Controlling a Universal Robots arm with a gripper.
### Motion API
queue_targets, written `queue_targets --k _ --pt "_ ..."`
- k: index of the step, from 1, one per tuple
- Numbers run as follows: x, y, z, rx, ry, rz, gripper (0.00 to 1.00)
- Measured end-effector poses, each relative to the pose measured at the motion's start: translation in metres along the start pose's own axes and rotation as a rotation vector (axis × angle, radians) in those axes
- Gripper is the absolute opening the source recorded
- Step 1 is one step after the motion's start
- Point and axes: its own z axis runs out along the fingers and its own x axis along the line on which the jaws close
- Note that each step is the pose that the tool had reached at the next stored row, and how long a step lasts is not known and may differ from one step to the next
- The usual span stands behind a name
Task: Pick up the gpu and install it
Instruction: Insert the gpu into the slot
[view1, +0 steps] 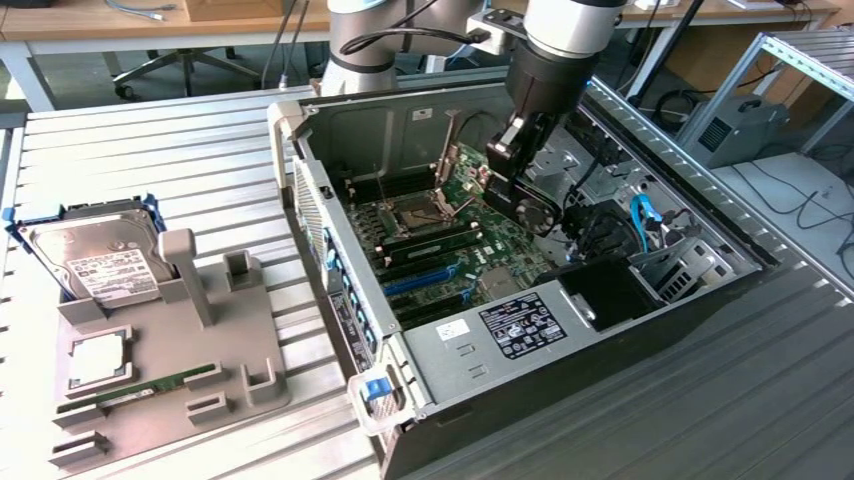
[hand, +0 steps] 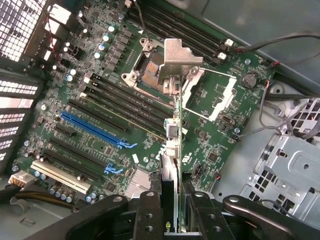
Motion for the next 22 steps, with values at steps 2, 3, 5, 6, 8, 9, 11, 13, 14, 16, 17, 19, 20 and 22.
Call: queue_targets --k 2,3,5,6,8,9,11,13,14,16,17,19,20,22 --pt "0.0000 0.0000 0.0000 -0.0002 -0.0001 -0.002 0.26" --pt "0.0000 0.0000 0.0000 -0.0003 -0.0001 -0.003 0.26" --pt "0.0000 0.0000 0.0000 -0.0004 -0.0001 -0.006 0.26" --pt "0.0000 0.0000 0.0000 -0.0005 -0.0002 -0.007 0.26" --pt "0.0000 0.0000 0.0000 -0.0008 -0.0003 -0.009 0.26" --pt "0.0000 0.0000 0.0000 -0.0008 -0.0003 -0.010 0.26" --pt "0.0000 0.0000 0.0000 -0.0010 -0.0004 -0.013 0.26" --pt "0.0000 0.0000 0.0000 -0.0016 -0.0007 -0.017 0.26" --pt "0.0000 0.0000 0.0000 -0.0017 -0.0007 -0.018 0.26" --pt "0.0000 0.0000 0.0000 -0.0022 -0.0010 -0.019 0.26" --pt "0.0000 0.0000 0.0000 -0.0025 -0.0011 -0.020 0.26" --pt "0.0000 0.0000 0.0000 -0.0029 -0.0013 -0.022 0.26" --pt "0.0000 0.0000 0.0000 -0.0030 -0.0013 -0.023 0.26" --pt "0.0000 0.0000 0.0000 -0.0033 -0.0015 -0.025 0.26"
